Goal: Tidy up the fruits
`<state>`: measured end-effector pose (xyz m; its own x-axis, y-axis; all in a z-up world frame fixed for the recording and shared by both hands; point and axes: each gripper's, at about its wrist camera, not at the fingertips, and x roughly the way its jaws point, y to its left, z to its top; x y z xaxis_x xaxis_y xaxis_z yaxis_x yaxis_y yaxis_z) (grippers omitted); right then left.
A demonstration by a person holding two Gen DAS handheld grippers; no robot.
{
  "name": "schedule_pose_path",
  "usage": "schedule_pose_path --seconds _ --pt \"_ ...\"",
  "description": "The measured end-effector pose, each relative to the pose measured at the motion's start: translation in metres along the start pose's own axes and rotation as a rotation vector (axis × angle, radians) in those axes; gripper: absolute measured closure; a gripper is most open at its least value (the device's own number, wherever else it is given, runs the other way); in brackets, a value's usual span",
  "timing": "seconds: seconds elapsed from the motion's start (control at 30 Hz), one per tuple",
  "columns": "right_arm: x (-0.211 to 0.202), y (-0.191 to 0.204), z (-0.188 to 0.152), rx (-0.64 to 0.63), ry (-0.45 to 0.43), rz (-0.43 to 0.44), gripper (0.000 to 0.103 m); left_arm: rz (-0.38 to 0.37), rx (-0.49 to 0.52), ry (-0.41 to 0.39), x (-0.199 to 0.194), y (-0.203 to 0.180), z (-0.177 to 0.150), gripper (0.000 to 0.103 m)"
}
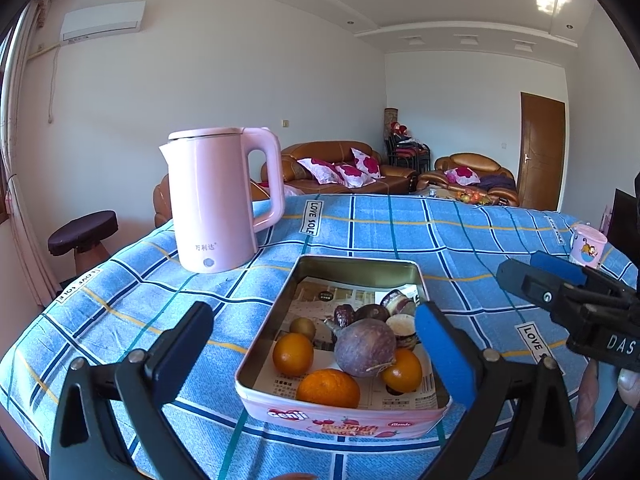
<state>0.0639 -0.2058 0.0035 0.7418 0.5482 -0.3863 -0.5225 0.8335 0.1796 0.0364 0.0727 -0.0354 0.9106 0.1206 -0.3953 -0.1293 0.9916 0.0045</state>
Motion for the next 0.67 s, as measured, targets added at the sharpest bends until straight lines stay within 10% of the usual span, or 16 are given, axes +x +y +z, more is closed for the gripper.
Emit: schedule_pose_path --seconds 0.67 --pt "-0.0030 -0.0095 -0.0045 0.000 0.012 -0.022 0.018 0.018 0.010 0.017 0.0047 -0.0010 -0.0018 0.000"
